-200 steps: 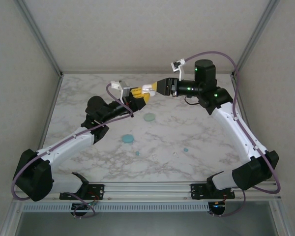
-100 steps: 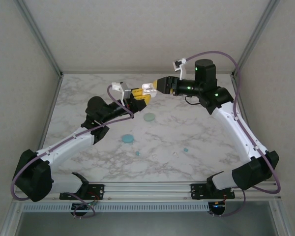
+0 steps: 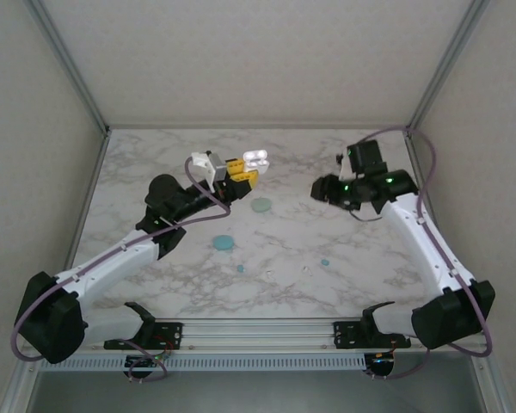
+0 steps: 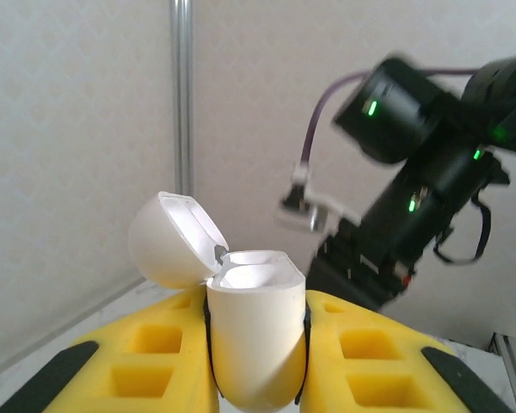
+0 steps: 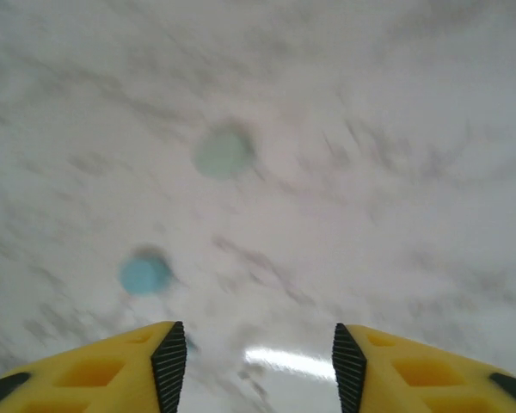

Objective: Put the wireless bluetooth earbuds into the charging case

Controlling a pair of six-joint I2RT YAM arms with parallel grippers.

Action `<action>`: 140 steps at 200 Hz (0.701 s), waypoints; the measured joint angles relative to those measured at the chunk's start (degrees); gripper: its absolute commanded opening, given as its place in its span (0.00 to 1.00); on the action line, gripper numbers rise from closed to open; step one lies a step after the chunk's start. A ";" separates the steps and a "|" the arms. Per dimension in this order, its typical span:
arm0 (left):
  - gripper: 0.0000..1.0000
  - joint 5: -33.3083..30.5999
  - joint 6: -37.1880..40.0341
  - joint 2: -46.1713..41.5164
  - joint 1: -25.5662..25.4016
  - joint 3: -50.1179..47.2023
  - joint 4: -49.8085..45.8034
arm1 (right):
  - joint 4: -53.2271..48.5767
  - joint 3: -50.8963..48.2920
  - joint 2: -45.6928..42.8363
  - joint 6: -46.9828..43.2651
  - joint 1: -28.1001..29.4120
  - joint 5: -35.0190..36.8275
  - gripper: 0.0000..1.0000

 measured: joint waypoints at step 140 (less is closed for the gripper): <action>0.10 -2.43 -2.12 -7.13 3.19 -3.82 -2.10 | -4.87 -10.95 18.97 -9.22 22.10 11.32 0.56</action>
